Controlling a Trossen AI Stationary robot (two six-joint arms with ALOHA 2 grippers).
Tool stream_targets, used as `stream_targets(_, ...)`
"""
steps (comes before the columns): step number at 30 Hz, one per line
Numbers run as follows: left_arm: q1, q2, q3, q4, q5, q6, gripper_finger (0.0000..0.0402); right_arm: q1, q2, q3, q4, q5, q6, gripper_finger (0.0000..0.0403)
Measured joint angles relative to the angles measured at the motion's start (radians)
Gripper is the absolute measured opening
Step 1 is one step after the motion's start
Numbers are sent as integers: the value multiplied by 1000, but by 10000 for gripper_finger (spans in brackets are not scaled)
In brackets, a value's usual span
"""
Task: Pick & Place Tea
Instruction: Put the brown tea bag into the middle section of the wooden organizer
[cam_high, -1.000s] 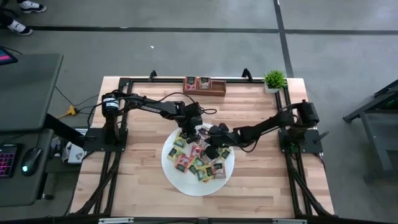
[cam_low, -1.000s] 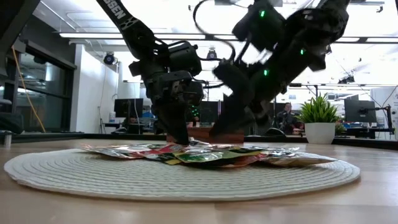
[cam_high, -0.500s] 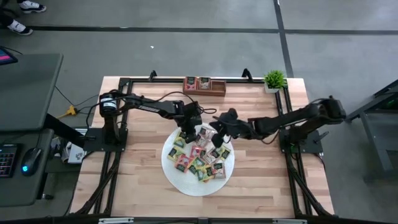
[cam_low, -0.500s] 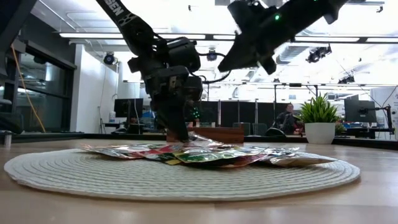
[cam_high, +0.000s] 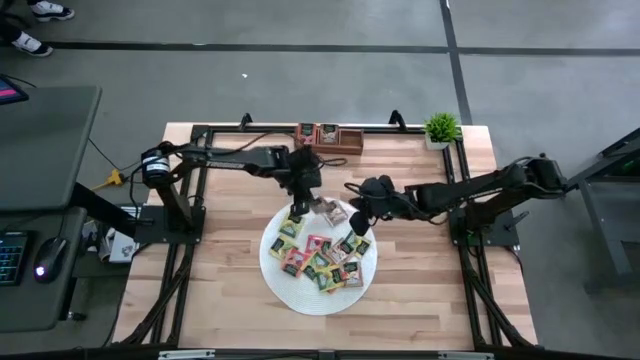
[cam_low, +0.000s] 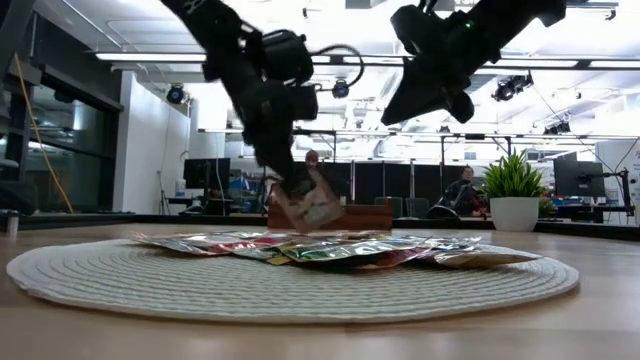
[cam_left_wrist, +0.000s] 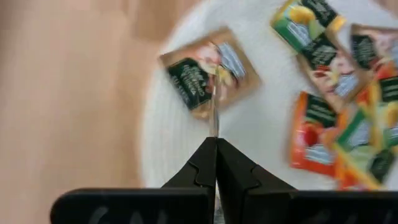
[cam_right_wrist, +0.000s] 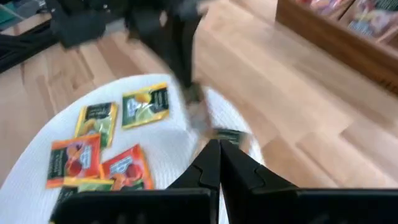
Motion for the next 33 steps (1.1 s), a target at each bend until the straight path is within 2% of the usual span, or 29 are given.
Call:
stream_targets(6,-1,0,210,-202,-189,251,0,-4,0,0,-2,-60,20,0)
stream_targets(14,43,15,413,-348,-317,384,0,-4,0,0,-4,-62,30,0)
stream_targets(23,166,17,463,-397,-317,465,0,-4,0,0,-7,-62,31,0)
stream_targets(33,281,50,472,-336,-283,537,0,-4,0,0,-19,-52,47,0)
